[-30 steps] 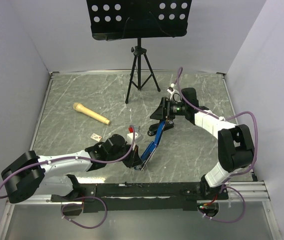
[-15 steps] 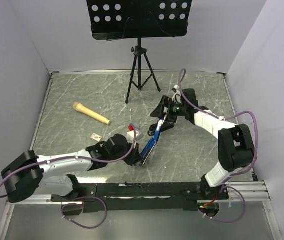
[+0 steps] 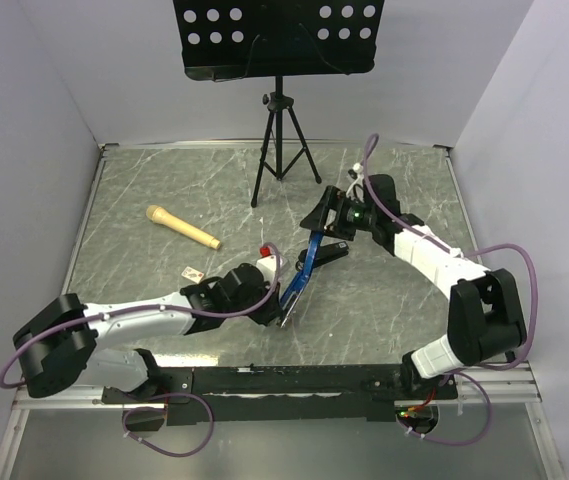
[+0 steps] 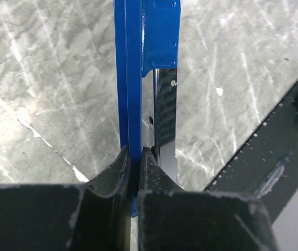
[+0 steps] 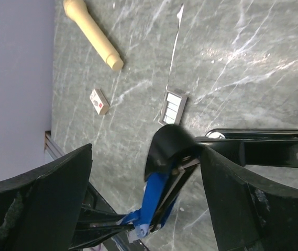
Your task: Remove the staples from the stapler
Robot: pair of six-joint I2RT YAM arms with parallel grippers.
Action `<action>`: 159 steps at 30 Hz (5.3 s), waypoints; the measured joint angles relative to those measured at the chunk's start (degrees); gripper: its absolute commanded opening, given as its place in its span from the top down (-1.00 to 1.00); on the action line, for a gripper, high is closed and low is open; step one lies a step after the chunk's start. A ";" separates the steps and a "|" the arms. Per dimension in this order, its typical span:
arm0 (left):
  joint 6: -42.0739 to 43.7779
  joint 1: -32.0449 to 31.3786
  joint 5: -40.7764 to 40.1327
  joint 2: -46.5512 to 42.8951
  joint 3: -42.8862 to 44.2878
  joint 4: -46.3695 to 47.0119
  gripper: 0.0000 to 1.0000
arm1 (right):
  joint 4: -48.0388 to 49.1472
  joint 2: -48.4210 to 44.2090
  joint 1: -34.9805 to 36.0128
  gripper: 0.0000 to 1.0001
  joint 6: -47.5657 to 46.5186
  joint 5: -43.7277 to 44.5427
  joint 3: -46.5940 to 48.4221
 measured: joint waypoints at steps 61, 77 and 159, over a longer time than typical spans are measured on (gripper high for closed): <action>-5.09 1.95 5.57 -5.64 5.60 -6.21 0.98 | -7.34 -7.69 3.89 -1.00 -3.26 -0.55 2.89; -9.27 5.46 18.10 -9.97 -2.84 6.10 0.98 | -15.69 -16.44 3.98 -0.88 -4.55 1.81 0.94; -14.36 9.01 19.56 -15.23 -0.66 14.10 -0.76 | -18.73 -22.45 14.21 1.00 3.39 18.62 -4.48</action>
